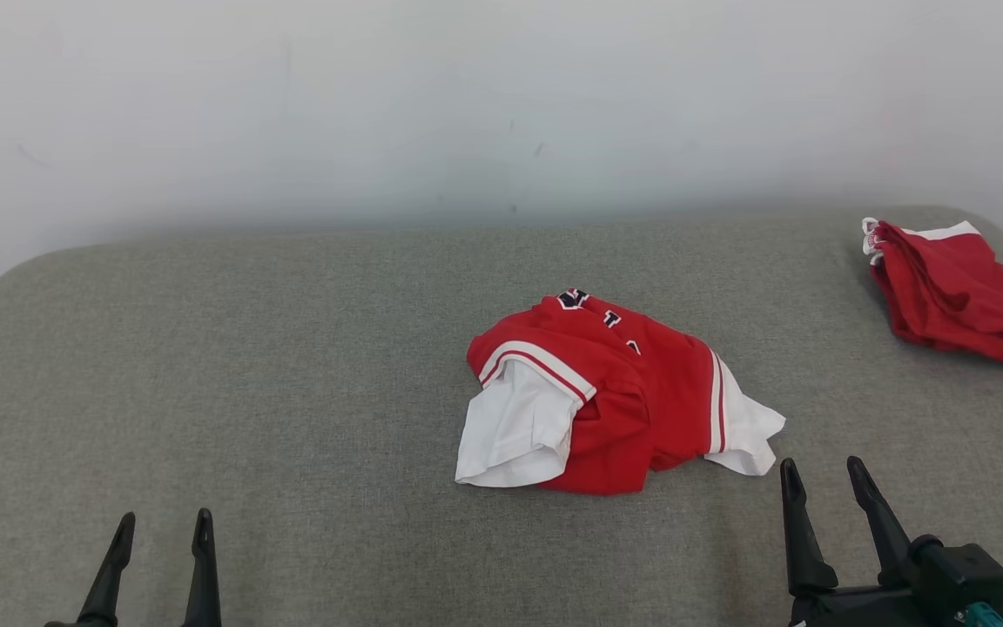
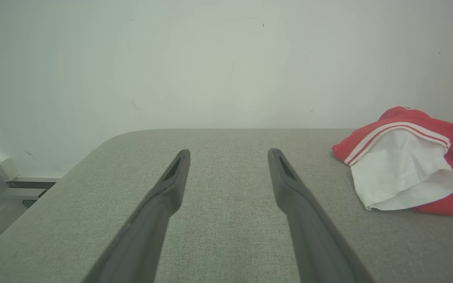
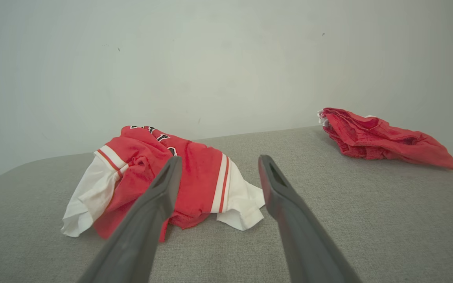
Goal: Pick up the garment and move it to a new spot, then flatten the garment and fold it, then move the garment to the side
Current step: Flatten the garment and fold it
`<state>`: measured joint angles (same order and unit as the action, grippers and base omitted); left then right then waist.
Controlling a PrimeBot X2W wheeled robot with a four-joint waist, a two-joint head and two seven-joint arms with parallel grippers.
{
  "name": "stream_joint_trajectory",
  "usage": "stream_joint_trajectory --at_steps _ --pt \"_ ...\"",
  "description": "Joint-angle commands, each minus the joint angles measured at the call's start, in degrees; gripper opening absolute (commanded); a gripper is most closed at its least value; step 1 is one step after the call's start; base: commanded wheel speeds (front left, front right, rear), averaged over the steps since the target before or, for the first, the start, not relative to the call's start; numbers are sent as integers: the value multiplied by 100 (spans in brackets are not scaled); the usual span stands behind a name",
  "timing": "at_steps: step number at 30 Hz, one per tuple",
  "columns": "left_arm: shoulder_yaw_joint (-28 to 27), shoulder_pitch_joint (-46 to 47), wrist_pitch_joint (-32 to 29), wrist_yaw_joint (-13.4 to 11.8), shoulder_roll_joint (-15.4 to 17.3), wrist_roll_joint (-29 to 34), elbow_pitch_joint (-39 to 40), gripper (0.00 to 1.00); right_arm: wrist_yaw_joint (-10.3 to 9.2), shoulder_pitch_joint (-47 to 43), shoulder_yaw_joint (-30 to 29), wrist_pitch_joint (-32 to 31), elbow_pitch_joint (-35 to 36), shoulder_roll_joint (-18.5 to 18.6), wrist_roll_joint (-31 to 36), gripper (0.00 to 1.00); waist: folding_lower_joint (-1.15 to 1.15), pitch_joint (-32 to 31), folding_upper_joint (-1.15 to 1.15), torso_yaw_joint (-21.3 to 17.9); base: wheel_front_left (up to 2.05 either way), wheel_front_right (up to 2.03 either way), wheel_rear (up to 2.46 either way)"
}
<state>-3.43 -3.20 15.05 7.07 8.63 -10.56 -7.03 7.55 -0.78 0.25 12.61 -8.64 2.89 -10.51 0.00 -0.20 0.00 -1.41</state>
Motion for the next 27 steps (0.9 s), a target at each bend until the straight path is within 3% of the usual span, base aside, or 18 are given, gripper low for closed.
stream_joint_trajectory --at_steps 1,11,27 --pt "0 40 18 7 -10 30 -8 100 -14 19 6 21 -1 -1 -22 100 0 1 0 -13 0 0 0" --pt "569 921 18 46 120 113 -221 100 -14 118 105 5 18 -1 -25 100 0 153 0 -292 0 0 0" --pt "2069 2734 -116 35 450 -307 -1541 100 -14 378 69 58 -18 -1 -21 100 0 769 0 -1090 0 0 0"
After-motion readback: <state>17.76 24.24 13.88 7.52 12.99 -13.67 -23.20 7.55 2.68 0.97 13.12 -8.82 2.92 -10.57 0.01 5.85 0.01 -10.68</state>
